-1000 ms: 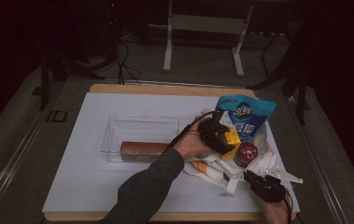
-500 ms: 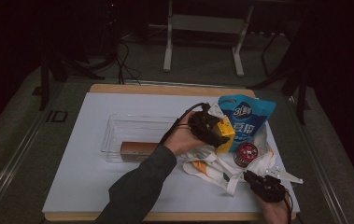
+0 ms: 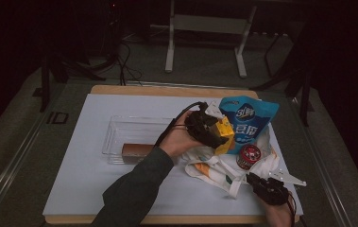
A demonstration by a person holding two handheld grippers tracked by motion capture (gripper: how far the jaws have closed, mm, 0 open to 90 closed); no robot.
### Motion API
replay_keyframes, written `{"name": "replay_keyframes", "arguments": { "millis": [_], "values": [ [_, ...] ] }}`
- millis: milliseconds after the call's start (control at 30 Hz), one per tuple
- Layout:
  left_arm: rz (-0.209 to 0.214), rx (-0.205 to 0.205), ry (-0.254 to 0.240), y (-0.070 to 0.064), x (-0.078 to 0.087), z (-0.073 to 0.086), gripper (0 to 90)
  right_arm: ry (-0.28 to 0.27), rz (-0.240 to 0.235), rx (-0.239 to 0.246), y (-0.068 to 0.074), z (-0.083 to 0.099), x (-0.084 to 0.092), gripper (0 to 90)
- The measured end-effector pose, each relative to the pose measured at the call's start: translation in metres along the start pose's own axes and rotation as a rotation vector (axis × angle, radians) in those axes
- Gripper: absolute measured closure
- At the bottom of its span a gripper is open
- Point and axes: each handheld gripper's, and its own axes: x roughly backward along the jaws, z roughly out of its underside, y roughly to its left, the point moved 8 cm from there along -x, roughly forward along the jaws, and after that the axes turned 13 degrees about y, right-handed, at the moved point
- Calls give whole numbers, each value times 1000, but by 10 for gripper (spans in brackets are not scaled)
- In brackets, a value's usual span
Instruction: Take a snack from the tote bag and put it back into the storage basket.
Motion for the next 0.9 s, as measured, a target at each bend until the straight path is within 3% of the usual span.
{"name": "replay_keyframes", "arguments": {
  "millis": [900],
  "values": [
    [-21,41,-30,16,34,21,286,-1,-1,-1,0,0,0,755]
  ]
}}
